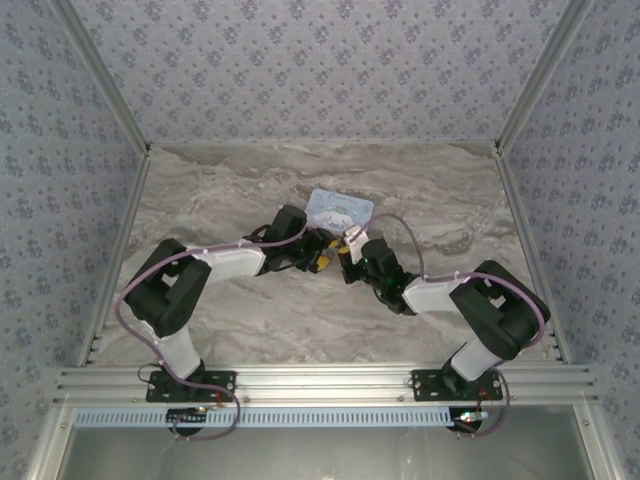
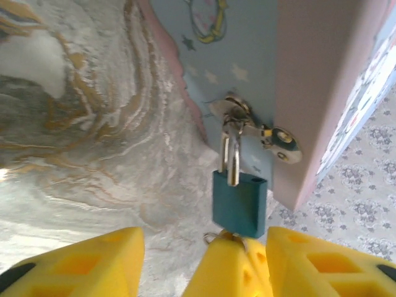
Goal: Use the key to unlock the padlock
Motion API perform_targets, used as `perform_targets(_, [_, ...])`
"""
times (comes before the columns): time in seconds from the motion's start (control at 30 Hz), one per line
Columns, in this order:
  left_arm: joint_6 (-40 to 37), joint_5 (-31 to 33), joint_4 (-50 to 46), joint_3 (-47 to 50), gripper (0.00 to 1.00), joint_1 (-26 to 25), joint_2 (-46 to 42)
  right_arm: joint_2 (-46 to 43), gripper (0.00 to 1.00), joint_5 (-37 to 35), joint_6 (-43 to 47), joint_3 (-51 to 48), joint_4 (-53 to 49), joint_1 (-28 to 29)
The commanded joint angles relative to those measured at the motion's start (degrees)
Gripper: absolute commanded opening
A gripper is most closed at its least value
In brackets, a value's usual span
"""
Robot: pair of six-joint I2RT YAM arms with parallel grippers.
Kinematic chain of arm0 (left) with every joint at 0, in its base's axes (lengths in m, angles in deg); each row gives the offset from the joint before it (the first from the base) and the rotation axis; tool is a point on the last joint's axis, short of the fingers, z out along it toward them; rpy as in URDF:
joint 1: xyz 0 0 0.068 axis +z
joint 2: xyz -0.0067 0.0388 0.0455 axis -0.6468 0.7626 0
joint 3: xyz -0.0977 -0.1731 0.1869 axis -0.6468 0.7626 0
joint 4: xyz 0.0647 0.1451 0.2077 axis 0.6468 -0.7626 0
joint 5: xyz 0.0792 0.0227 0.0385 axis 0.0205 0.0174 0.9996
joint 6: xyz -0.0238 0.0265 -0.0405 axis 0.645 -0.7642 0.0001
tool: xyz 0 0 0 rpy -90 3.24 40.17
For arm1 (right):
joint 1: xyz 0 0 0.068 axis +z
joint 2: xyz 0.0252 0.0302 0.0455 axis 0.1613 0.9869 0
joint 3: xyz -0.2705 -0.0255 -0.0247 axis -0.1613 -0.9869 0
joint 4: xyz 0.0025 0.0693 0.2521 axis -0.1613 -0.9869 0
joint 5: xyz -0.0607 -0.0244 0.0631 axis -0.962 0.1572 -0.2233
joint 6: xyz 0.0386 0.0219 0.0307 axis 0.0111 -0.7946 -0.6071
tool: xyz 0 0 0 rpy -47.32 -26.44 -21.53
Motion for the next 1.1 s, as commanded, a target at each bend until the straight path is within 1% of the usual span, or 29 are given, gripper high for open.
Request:
perform_targets(0.0, [-4.21, 1.36, -3.4, 0.12, 0.62, 1.33, -5.54, 0.68, 0.0, 4.17, -10.44, -0.78, 0.96, -1.1])
perform_targets(0.13, [-9.23, 4.57, -7.92, 0.38, 0.72, 2.91, -10.78, 0.59, 0.0, 7.92, -19.12, -1.55, 1.79, -2.68])
perform_targets(0.23, [-12.72, 7.38, -10.22, 0.87, 0.76, 4.03, -14.51, 0.67, 0.0, 10.88, -26.52, -2.38, 2.89, -3.94])
perform_targets(0.3, [-14.76, 8.8, -11.41, 1.21, 0.78, 4.67, -16.39, 0.74, 0.0, 12.52, -30.63, -3.07, 4.02, -4.69])
perform_targets(0.4, [-17.62, 10.44, -12.75, 1.48, 0.8, 5.56, -18.54, 0.69, 0.0, 14.93, -39.6, -3.88, 4.54, -5.92])
perform_targets(0.53, [-20.25, 10.68, -12.81, 2.16, 0.82, 7.28, -19.42, 1.3, 0.0, 16.66, -50.09, -4.68, 4.68, -6.81])
perform_targets(0.7, [-24.19, 10.73, -13.98, 1.48, 0.86, 9.42, -18.22, 3.89, 0.0, 18.9, -60.75, -5.72, 7.42, -7.52])
perform_targets(0.83, [-29.23, 9.25, -16.03, -1.46, 0.88, 11.74, -14.87, 5.81, 0.0, 19.47, -66.4, -6.49, 9.75, -7.69])
perform_targets(1.07, [-37.68, 5.23, -19.6, -11.02, 0.9, 13.41, -5.99, 4.92, 0.15, 17.5, -67.01, -7.35, 7.53, -7.93])
